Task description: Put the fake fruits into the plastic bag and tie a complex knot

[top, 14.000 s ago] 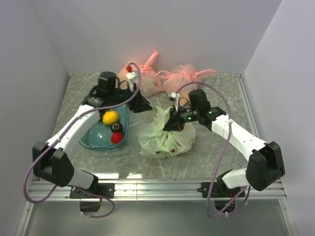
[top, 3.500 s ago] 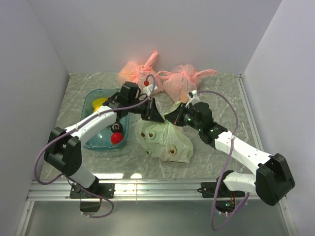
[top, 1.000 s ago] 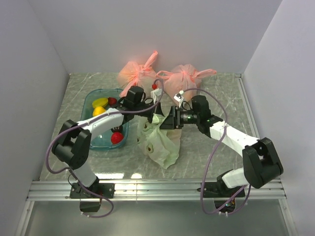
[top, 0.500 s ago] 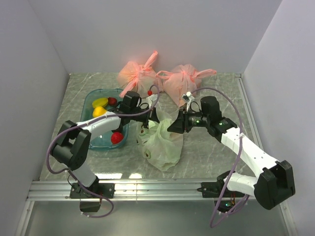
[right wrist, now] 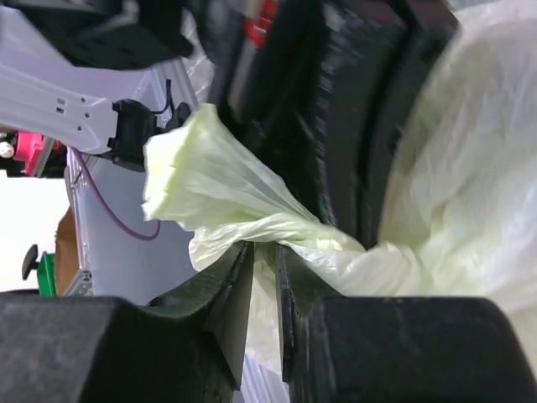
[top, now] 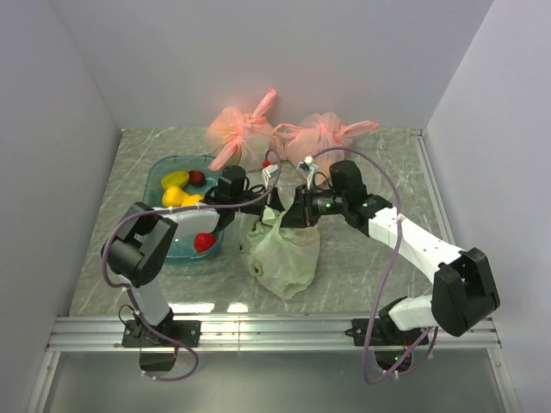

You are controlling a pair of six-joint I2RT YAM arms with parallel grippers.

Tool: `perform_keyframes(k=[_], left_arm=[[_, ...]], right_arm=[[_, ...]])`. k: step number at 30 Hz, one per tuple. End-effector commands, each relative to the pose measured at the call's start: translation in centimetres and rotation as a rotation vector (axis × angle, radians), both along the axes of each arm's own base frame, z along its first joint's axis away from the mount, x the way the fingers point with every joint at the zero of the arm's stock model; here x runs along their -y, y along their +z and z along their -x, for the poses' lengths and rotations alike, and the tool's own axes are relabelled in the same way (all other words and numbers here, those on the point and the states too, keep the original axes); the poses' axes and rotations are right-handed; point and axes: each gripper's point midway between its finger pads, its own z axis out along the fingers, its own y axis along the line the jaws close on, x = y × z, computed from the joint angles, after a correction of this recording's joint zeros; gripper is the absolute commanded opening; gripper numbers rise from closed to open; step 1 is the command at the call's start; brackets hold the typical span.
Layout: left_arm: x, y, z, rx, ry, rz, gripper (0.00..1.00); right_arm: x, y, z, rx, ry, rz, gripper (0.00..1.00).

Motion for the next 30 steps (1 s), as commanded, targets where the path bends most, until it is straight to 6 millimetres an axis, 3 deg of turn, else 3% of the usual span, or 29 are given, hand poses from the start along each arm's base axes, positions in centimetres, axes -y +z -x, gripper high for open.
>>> perform_keyframes(k=[1,5,9,12,14,17,21,27,30], left_arm=[[1.1,4.2,1.6,0.042,-0.093,0.156,0.00],[0.7,3.7,2.1,0.037,-0.101,0.137,0.00],[0.4,3.3,2.1,0.064,-0.093,0.111,0.00],[0.4,3.2,2.0,0.085,-0.092,0.102,0.00],[0.4,3.2,2.0,0.091,-0.093,0.101,0.01],[0.4,3.2,2.0,0.096,-0.095,0.100,0.00],[0.4,3.0,2.0,0.096,-0.097,0.095,0.00],[0.4,3.1,1.9,0.100,-0.093,0.097,0.00],[0.4,3.0,1.9,0.096,-0.089,0.099,0.00]], right_arm=[[-1.0,1.9,-0.4,0.070,0.017,-0.013,0.26],[0.8,3.1,0.6,0.156,0.046,0.042,0.34],[3.6,5.6,1.9,0.246,0.042,0.083,0.44],[5.5,6.4,2.0,0.250,0.001,0.083,0.43],[7.3,7.0,0.9,0.257,-0.083,0.068,0.40],[9.5,6.1,-1.1,0.234,-0.213,0.076,0.34],[10.4,2.8,-2.8,0.171,-0.293,0.117,0.33],[9.7,-0.9,-4.4,0.108,-0.301,0.143,0.31],[9.0,-1.6,-5.1,0.100,-0.303,0.132,0.31]])
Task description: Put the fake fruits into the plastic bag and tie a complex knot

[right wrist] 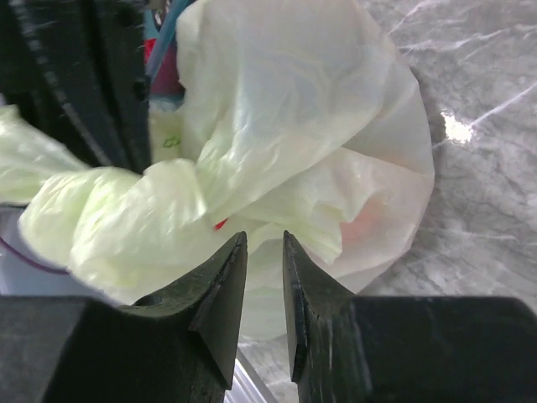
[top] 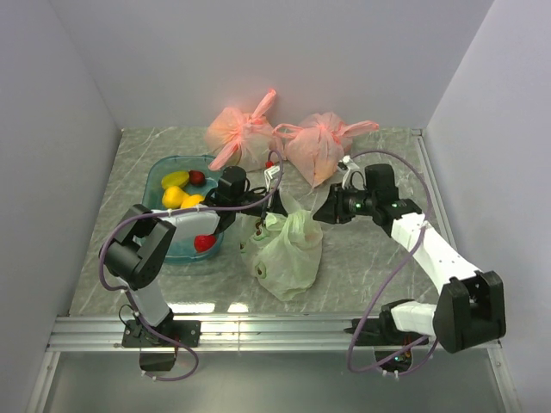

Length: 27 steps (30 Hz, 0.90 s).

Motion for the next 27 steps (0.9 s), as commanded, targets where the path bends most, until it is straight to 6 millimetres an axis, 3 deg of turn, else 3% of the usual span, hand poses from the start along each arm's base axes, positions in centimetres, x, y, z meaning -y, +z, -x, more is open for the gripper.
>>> perform_keyframes(k=[1,5,9,16,20,27], left_arm=[[0.1,2.2,0.3,0.087,-0.026,0.054,0.01],[0.2,2.1,0.2,0.088,-0.026,0.047,0.00],[0.2,1.8,0.0,0.087,-0.017,0.042,0.00],[0.4,3.2,0.0,0.093,-0.007,0.113,0.01],[0.6,3.9,0.6,0.092,-0.034,0.160,0.01],[1.2,3.9,1.6,0.073,-0.099,0.180,0.00]], right_arm=[[-1.1,0.9,-1.6,0.081,-0.002,-0.030,0.31],[-2.9,1.6,0.0,0.070,0.113,-0.109,0.33],[-4.7,2.7,2.7,0.048,0.245,-0.170,0.46],[-7.0,2.5,5.0,0.021,0.314,-0.163,0.62],[-8.2,1.4,4.1,-0.028,0.277,-0.161,0.66],[-11.2,3.5,1.4,-0.041,0.244,-0.274,0.67]])
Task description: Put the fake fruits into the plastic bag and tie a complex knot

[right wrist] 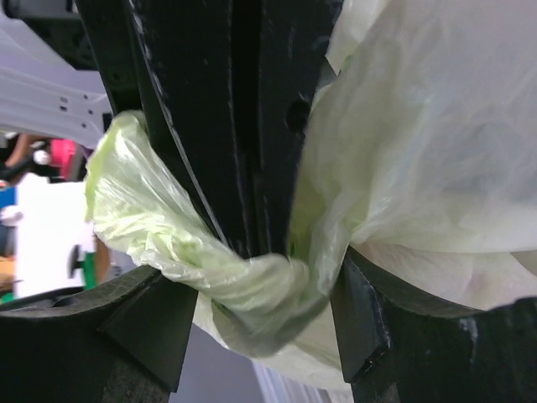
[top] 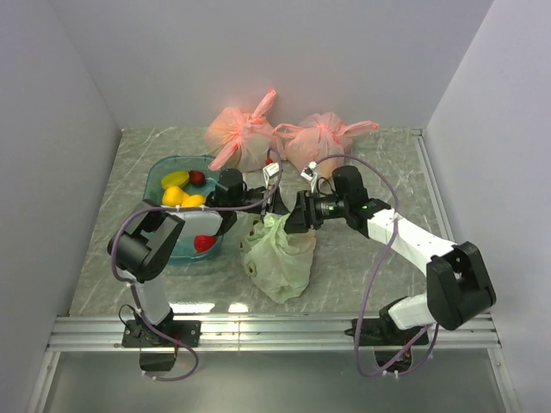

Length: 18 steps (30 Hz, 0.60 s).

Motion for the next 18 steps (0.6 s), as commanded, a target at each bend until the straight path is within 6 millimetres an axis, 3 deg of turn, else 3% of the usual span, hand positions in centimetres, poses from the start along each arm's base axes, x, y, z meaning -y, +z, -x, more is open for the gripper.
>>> perform_keyframes(k=[1,6,9,14,18], left_arm=[[0.9,2.4,1.9,0.084,-0.084,0.090,0.01],[1.3,2.3,1.8,0.092,-0.074,0.128,0.01],[1.7,0.8,1.0,0.055,-0.037,0.089,0.00],[2.4,-0.3,0.9,0.086,-0.039,0.040,0.01],[2.5,0.1,1.8,0.114,-0.077,0.060,0.01]], right_arm=[[-2.7,3.3,-2.3,0.076,-0.023,-0.096,0.67],[-4.2,5.0,-1.9,0.037,0.008,-0.205,0.68],[-4.6,5.6,-2.0,0.047,0.004,-0.218,0.69],[-4.6,5.0,-2.9,0.076,-0.048,-0.145,0.69],[-3.6,3.6,-3.6,0.153,-0.082,-0.043,0.69]])
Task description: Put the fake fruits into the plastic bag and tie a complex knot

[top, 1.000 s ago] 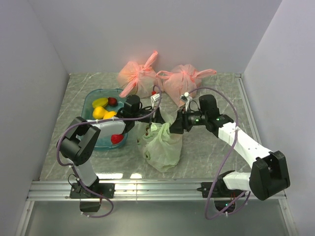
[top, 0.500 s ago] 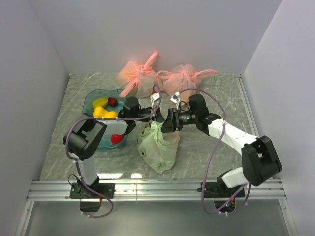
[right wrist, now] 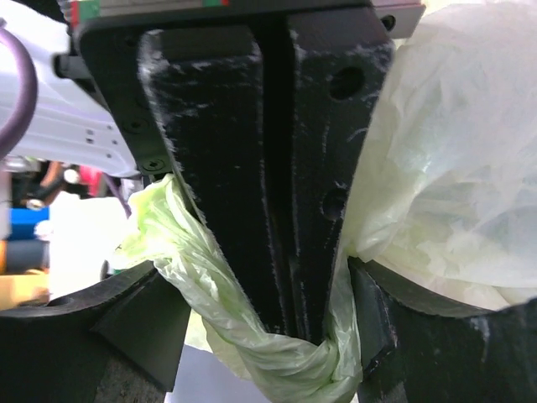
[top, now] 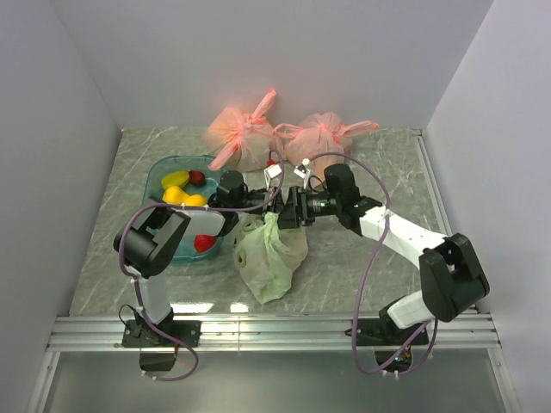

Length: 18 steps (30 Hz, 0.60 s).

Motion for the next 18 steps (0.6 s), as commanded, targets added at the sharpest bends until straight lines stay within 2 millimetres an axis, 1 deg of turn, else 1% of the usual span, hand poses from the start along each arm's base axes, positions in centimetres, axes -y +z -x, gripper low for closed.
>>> perform_keyframes(k=[1,2,3,4,5,6,8,9,11,12,14,16,17,18], left_arm=[[2.2,0.9,2.0,0.076,-0.061,0.023,0.01],[2.0,0.8,2.0,0.075,-0.065,0.017,0.01],[1.9,0.9,2.0,0.075,-0.061,0.021,0.01],[1.6,1.2,1.8,0.078,-0.049,0.028,0.00],[1.5,1.5,1.8,0.076,-0.049,0.037,0.01],[1.4,1.6,1.8,0.072,-0.047,0.039,0.00],[1.0,1.9,1.5,0.064,-0.039,0.046,0.00],[1.0,2.1,1.5,0.072,-0.039,0.054,0.00],[0.8,2.4,1.4,0.069,-0.038,0.062,0.01],[0.8,2.5,1.5,0.074,-0.046,0.066,0.00],[0.6,2.8,1.6,0.070,-0.053,0.071,0.00],[0.3,3.1,2.1,0.077,-0.074,0.078,0.00],[0.2,3.2,2.3,0.076,-0.081,0.077,0.01],[0.1,3.1,2.3,0.075,-0.086,0.073,0.01]], right_arm=[[-0.9,3.0,-2.5,0.231,-0.050,0.015,0.69],[-0.7,3.8,-2.5,0.253,-0.041,0.017,0.69],[-0.3,3.3,-1.9,0.255,-0.019,0.051,0.69],[0.1,3.4,-1.6,0.256,-0.007,0.063,0.69],[0.4,4.4,-0.8,0.272,0.020,0.054,0.69],[1.2,3.7,0.0,0.258,0.044,0.092,0.69],[2.1,4.0,1.3,0.292,0.082,0.107,0.81],[2.8,3.7,2.0,0.270,0.090,0.122,0.83],[3.5,3.7,2.7,0.275,0.094,0.135,0.84],[4.1,3.4,2.9,0.259,0.091,0.155,0.85],[5.0,3.3,2.6,0.247,0.069,0.161,0.83],[5.4,3.1,2.5,0.221,0.065,0.161,0.78],[5.6,3.0,2.3,0.211,0.065,0.158,0.72],[5.5,2.9,2.3,0.205,0.067,0.157,0.69]])
